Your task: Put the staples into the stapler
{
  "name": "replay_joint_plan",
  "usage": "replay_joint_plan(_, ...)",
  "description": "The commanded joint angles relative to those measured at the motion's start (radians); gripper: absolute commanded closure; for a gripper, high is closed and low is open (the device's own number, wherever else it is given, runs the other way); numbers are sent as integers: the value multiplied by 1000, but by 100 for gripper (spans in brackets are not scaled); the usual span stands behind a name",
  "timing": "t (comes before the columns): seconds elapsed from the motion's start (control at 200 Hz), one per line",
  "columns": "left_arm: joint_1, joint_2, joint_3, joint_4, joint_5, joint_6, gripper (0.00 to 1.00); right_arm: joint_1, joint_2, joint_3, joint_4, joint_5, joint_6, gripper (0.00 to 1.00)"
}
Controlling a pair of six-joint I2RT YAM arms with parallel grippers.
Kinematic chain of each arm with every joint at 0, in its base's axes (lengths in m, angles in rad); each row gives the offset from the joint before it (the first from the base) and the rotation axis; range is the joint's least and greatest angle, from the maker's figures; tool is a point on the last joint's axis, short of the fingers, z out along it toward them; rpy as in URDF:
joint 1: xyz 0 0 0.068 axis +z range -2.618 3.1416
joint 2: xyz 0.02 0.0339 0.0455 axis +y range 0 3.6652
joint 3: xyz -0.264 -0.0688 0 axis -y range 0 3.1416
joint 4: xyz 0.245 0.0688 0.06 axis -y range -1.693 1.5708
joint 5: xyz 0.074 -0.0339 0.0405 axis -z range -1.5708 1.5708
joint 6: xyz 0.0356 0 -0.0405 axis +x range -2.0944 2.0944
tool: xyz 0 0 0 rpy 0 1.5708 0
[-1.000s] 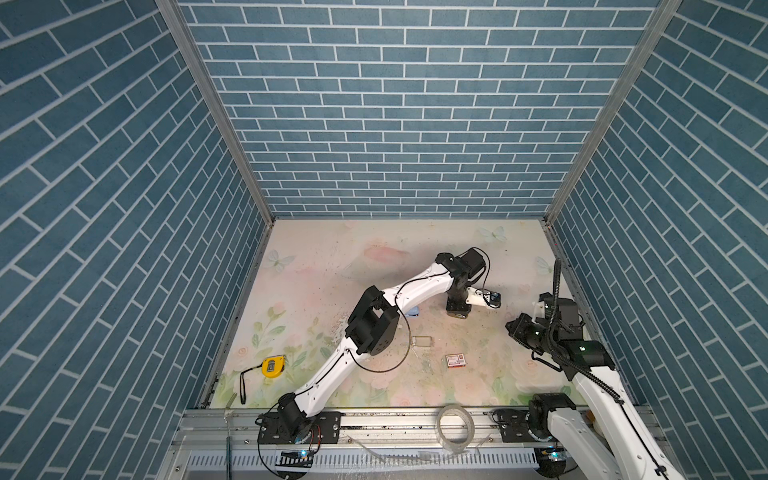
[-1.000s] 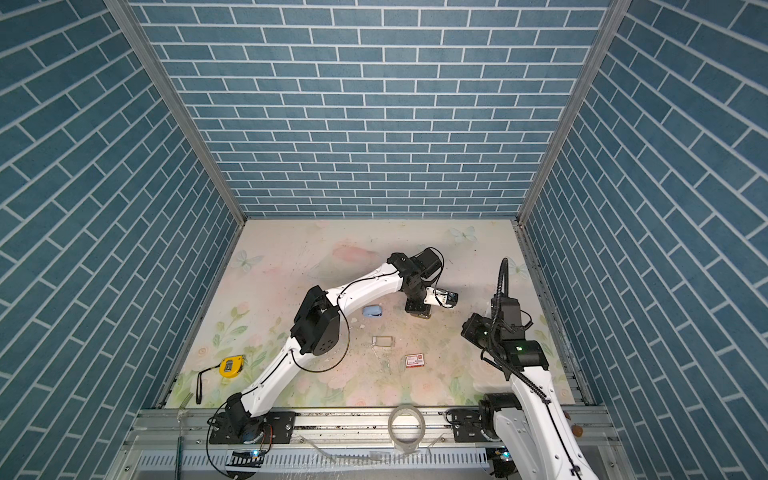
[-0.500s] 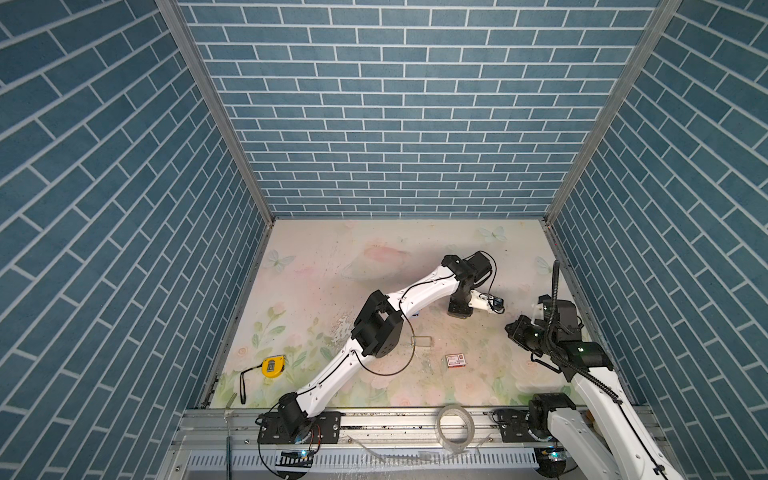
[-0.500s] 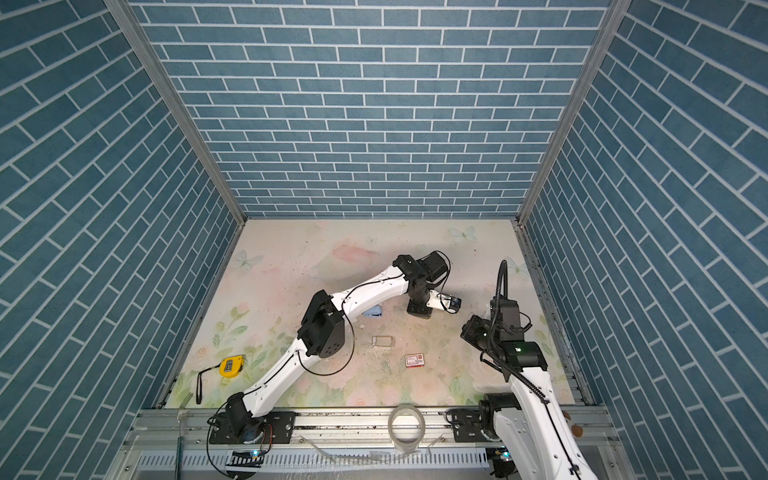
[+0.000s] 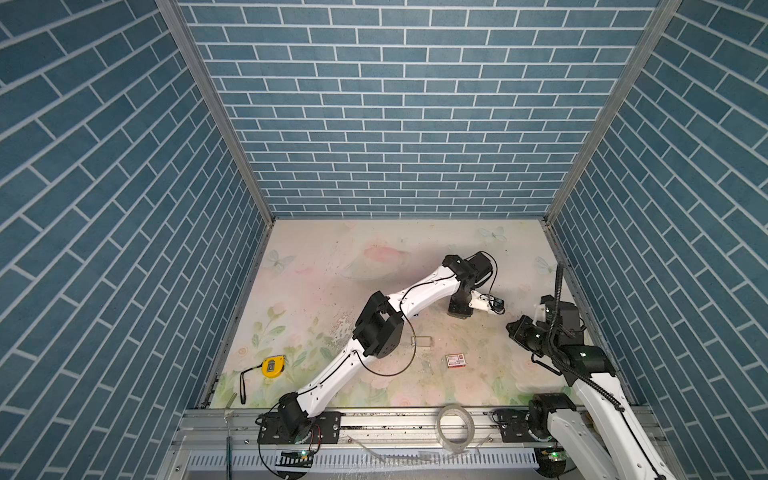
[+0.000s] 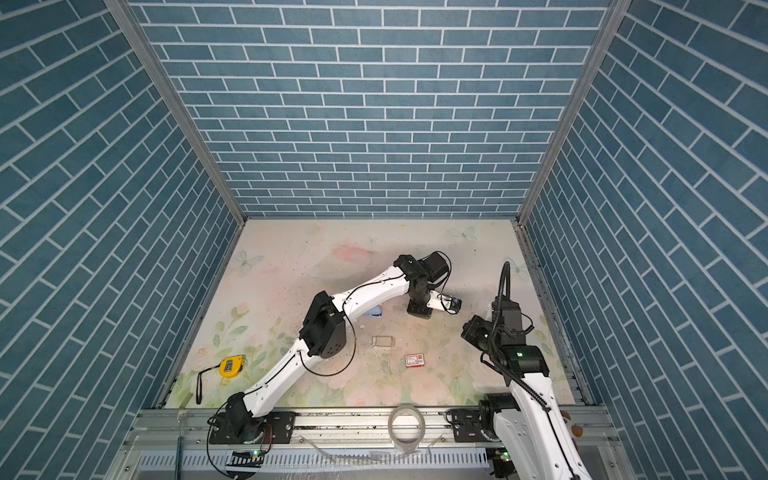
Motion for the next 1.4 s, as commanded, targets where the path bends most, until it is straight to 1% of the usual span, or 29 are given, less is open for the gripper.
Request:
replay_joint_plan(0.0,-3,120,-52,-254,-40,12,100,-3,-14,-25,-11,16,26,89)
replay_joint_plan(0.16,-4,158,1,-321,-27,14,100,-2,-33,-34,-21,19,29,89)
replay_joint_plan(0.33,-6,177,5,-351,-37,19,100,-1,-36,-34,-24,18,29,89)
replay_joint_plan(0.665,-20,240,36,-460,-36,37,100,-2,-29,-43,-7,8,34,89)
replay_joint_plan(1.14,-29,263,24,-451,-27,28,100,-1,-30,-46,-12,2,31,89)
replay_joint_plan(1.395,-39,292,24,-489,0,32,100,-2,-35,-55,-9,-1,39,89)
